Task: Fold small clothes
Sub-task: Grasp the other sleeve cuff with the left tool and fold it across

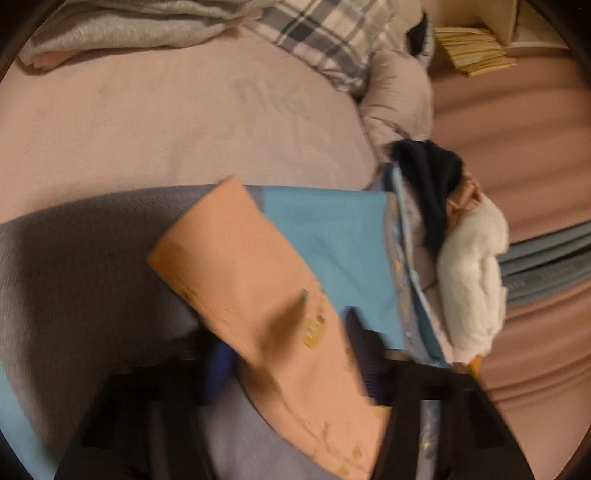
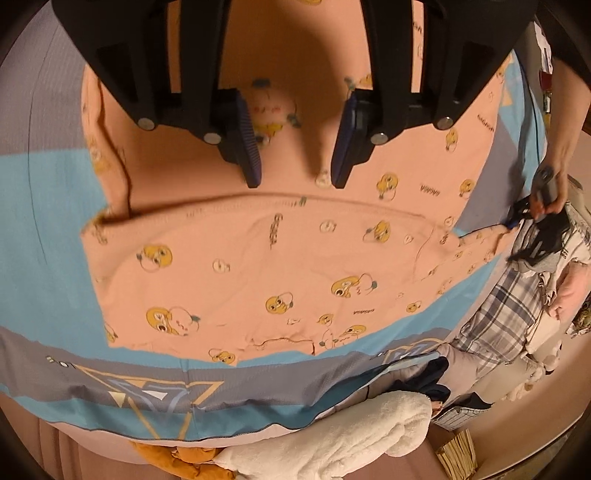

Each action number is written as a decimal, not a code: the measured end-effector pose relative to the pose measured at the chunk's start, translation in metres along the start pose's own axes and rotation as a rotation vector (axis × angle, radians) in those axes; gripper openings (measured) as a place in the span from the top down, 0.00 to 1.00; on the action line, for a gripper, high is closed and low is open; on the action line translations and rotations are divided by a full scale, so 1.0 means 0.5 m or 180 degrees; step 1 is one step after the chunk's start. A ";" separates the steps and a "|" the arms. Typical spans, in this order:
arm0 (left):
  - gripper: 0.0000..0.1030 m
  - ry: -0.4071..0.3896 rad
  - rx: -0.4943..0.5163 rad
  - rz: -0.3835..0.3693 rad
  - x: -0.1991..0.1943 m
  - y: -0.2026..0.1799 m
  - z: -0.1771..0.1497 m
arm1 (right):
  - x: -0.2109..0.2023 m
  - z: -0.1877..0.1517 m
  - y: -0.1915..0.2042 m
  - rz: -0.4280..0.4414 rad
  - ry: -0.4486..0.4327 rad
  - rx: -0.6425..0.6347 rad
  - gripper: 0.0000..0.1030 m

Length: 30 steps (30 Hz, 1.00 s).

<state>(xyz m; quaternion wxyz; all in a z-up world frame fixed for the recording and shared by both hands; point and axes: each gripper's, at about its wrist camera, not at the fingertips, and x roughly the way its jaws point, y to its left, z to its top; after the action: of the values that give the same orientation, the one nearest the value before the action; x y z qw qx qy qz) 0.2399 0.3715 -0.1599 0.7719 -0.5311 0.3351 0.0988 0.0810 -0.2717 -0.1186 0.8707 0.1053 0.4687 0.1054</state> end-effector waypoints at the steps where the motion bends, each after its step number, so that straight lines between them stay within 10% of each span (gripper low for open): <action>1: 0.72 -0.0004 -0.0035 0.0010 0.005 0.006 0.004 | -0.002 -0.004 0.001 0.0011 0.0011 -0.0009 0.60; 7: 0.97 0.0032 0.0070 0.0227 -0.004 0.006 0.009 | -0.024 -0.008 0.012 -0.0031 -0.0056 -0.0181 0.60; 14: 0.98 -0.0228 0.1263 0.0348 -0.077 -0.176 -0.065 | -0.042 -0.014 -0.001 0.0059 -0.0110 -0.0056 0.60; 30: 0.98 0.0704 0.3213 -0.0288 -0.006 -0.518 -0.599 | -0.103 -0.031 -0.104 0.0202 -0.0304 0.0544 0.60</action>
<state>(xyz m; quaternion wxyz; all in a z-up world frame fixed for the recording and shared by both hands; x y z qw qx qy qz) 0.2458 -0.0011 -0.0263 0.8954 -0.1138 0.3974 -0.1653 0.0447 -0.3346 -0.1006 0.8761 0.1990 0.4303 0.0873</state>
